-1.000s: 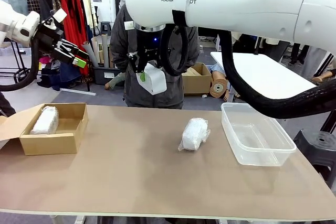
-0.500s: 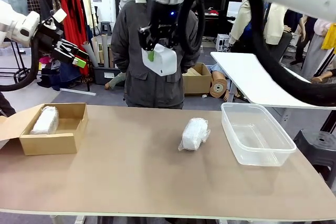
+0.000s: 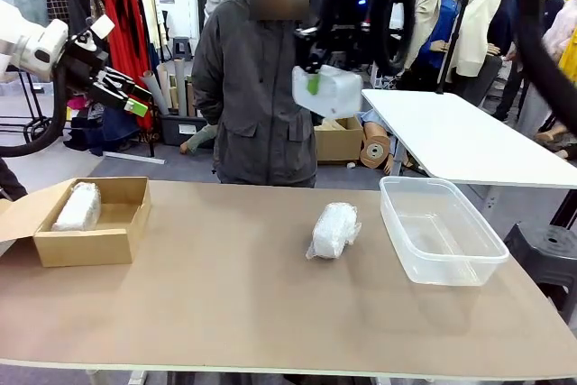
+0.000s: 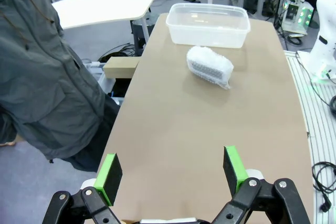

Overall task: Separate and place wrapped and unwrapped clocks.
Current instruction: If the picked Digital clock is wrapped, place it in the Package Box ; if not, place it in the Organizing box.

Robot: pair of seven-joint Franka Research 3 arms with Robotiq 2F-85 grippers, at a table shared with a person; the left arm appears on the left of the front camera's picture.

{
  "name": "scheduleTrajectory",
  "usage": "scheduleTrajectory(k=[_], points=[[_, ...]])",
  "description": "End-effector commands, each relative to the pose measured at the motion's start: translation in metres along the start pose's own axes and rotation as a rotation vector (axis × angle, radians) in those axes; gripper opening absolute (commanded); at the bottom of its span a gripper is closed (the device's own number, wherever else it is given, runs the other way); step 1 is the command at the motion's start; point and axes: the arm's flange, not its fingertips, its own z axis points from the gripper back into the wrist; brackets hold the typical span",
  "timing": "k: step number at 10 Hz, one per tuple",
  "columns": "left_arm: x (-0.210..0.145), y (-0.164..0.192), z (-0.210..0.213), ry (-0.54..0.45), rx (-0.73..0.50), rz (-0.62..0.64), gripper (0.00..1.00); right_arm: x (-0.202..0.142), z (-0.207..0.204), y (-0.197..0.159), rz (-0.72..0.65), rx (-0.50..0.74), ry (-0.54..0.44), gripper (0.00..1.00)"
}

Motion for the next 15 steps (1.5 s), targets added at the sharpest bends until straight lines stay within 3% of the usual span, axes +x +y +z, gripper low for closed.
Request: scheduleTrajectory(k=[1, 3, 4, 6, 9, 12, 13, 14, 15], points=[[0.002, 0.000, 0.000, -0.013, 0.005, 0.001, 1.00, -0.021, 0.012, -0.029, 0.027, 0.008, 0.026, 0.00], [0.002, 0.000, 0.000, -0.013, 0.005, 0.001, 1.00, -0.051, 0.012, -0.053, 0.032, -0.056, 0.116, 0.00], [0.002, 0.000, 0.000, -0.013, 0.005, 0.001, 1.00, -0.075, 0.003, -0.066, -0.002, -0.124, 0.091, 0.00], [0.002, 0.000, 0.000, -0.013, 0.005, 0.001, 1.00, -0.106, -0.003, -0.089, -0.012, -0.194, 0.134, 0.00], [0.002, 0.000, 0.000, -0.013, 0.005, 0.001, 1.00, -0.139, -0.020, -0.125, -0.076, -0.266, -0.067, 0.00], [0.002, 0.000, 0.000, -0.013, 0.005, 0.001, 1.00, -0.128, -0.032, -0.158, -0.185, -0.214, -0.246, 0.00], [0.002, 0.000, 0.000, -0.013, 0.005, 0.001, 1.00, -0.124, -0.037, -0.162, -0.268, -0.159, -0.250, 0.00], [0.002, 0.000, 0.000, -0.013, 0.005, 0.001, 1.00, -0.131, -0.023, -0.151, -0.143, -0.251, -0.170, 0.00], [0.002, 0.000, 0.000, -0.013, 0.005, 0.001, 1.00, -0.131, -0.023, -0.151, -0.143, -0.251, -0.170, 0.00]])
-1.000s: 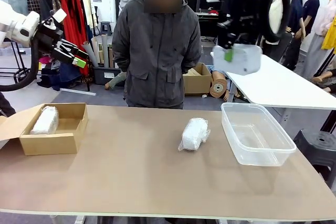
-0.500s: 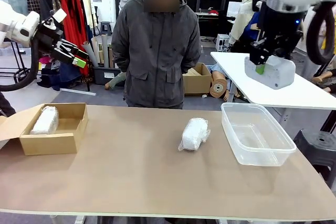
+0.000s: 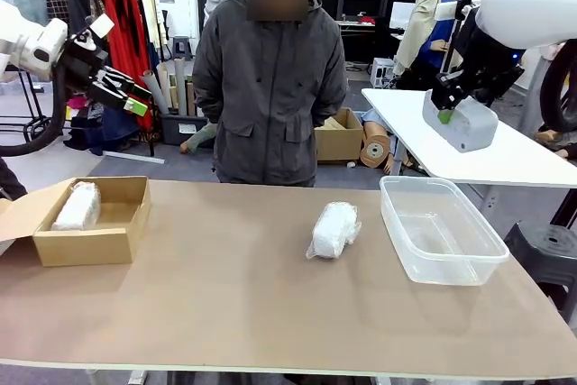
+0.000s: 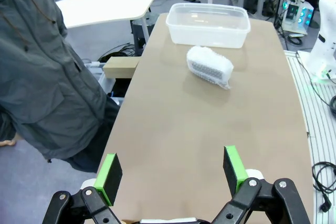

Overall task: Separate and place wrapped and unwrapped clocks.
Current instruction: If the picked Digital clock is wrapped, place it in the Package Box ; if not, place it in the Organizing box.

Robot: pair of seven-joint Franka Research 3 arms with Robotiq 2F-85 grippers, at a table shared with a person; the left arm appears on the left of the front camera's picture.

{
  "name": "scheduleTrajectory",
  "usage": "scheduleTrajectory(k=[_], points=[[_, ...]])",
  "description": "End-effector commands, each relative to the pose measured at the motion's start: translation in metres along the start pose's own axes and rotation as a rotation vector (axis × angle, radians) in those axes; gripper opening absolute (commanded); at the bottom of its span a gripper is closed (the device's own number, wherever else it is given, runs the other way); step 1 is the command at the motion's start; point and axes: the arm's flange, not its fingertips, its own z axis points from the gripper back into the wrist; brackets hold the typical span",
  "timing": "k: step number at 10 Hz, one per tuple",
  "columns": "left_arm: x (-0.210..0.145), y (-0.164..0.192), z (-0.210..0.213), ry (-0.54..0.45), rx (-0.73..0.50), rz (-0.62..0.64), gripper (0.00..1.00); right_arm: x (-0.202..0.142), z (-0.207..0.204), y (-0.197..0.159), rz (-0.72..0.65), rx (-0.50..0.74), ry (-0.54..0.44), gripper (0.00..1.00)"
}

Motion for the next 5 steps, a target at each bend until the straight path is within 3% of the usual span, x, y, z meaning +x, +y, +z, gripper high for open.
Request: scheduleTrajectory(k=[1, 5], points=[[0.0017, 0.0003, 0.0001, -0.013, 0.005, 0.001, 1.00, -0.0027, 0.0105, 0.0039, 0.047, -0.026, 0.013, 0.00], [0.0017, 0.0003, 0.0001, -0.013, 0.005, 0.001, 1.00, -0.0027, 0.0105, 0.0039, 0.047, -0.026, 0.013, 0.00]])
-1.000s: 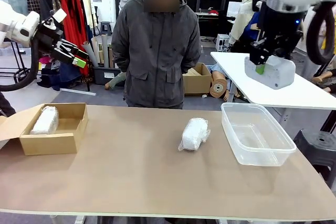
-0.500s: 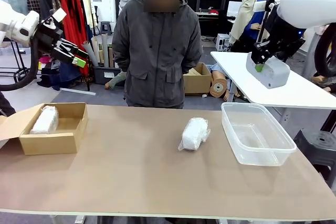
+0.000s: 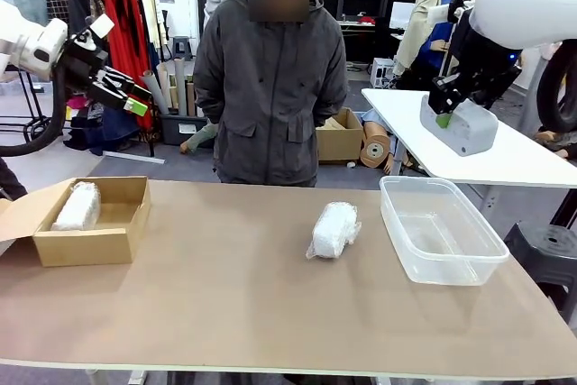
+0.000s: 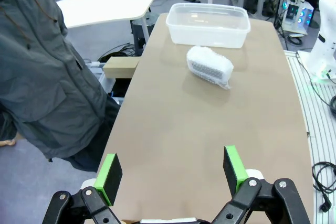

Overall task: Separate and place wrapped and unwrapped clocks.
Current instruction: If the picked Digital clock is wrapped, place it in the Package Box ; if not, place it in the Organizing box.

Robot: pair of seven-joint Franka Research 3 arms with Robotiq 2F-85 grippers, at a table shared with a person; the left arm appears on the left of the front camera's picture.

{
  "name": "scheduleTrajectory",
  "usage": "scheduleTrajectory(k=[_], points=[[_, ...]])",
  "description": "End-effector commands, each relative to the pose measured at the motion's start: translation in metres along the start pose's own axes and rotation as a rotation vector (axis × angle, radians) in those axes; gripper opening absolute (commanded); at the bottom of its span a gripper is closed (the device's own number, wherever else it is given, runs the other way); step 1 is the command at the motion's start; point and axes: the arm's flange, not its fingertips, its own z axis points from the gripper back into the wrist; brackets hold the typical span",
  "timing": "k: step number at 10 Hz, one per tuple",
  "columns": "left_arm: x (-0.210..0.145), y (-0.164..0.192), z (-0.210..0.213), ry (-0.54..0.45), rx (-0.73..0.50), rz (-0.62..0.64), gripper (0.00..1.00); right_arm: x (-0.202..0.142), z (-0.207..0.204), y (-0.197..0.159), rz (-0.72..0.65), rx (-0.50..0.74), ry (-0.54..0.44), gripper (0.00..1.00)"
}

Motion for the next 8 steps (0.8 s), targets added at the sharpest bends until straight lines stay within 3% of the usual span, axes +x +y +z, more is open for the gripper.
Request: scheduleTrajectory(k=[1, 5, 8], points=[[0.002, 0.000, 0.000, -0.013, 0.005, 0.001, 1.00, 0.000, 0.000, 0.000, 0.000, 0.000, 0.000, 0.00], [0.002, 0.000, 0.000, -0.013, 0.005, 0.001, 1.00, 0.002, -0.050, -0.049, -0.139, 0.034, 0.008, 0.00], [0.002, 0.000, 0.000, -0.013, 0.005, 0.001, 1.00, -0.006, -0.074, -0.068, -0.155, 0.018, 0.097, 0.00]])
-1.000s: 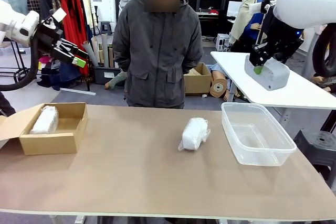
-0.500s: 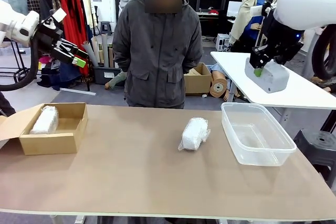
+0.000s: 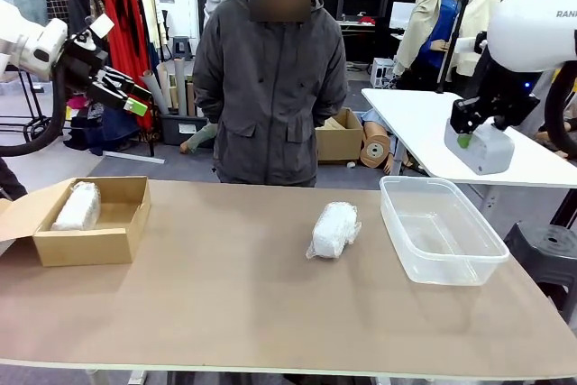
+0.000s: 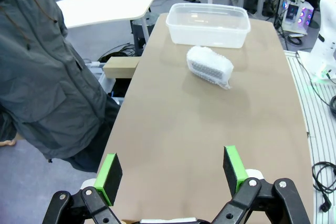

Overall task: Separate and place wrapped and unwrapped clocks.
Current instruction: If the picked Digital clock is wrapped, place it in the Package Box ; if not, place it in the Organizing box.

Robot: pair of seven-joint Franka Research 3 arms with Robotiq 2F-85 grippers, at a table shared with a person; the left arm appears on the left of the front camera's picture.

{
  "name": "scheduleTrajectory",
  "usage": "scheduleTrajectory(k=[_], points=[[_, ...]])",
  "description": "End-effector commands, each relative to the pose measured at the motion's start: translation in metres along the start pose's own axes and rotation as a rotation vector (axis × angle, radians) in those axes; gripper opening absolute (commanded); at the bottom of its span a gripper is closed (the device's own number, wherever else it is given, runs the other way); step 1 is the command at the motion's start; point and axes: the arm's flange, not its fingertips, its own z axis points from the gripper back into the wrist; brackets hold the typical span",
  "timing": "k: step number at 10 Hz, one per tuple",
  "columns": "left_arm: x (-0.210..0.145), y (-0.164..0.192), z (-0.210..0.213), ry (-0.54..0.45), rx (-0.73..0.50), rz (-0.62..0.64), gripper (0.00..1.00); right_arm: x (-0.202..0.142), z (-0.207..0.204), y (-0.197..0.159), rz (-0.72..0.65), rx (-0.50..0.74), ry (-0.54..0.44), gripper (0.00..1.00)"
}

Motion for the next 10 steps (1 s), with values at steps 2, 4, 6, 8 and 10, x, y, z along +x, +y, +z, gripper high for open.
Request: scheduleTrajectory(k=[2, 4, 6, 8, 10], points=[[0.002, 0.000, 0.000, -0.013, 0.005, 0.001, 1.00, -0.004, -0.027, -0.020, -0.047, 0.022, 0.037, 0.00], [0.002, 0.000, 0.000, -0.013, 0.005, 0.001, 1.00, 0.003, -0.046, -0.026, -0.050, 0.056, 0.073, 0.00], [0.002, 0.000, 0.000, -0.013, 0.005, 0.001, 1.00, 0.012, -0.076, -0.024, -0.053, 0.080, 0.111, 0.00], [0.002, 0.000, 0.000, -0.013, 0.005, 0.001, 1.00, 0.013, -0.095, -0.017, -0.046, 0.073, 0.134, 0.00], [0.002, 0.000, 0.000, -0.013, 0.005, 0.001, 1.00, 0.016, -0.104, -0.015, -0.039, 0.079, 0.109, 0.00]])
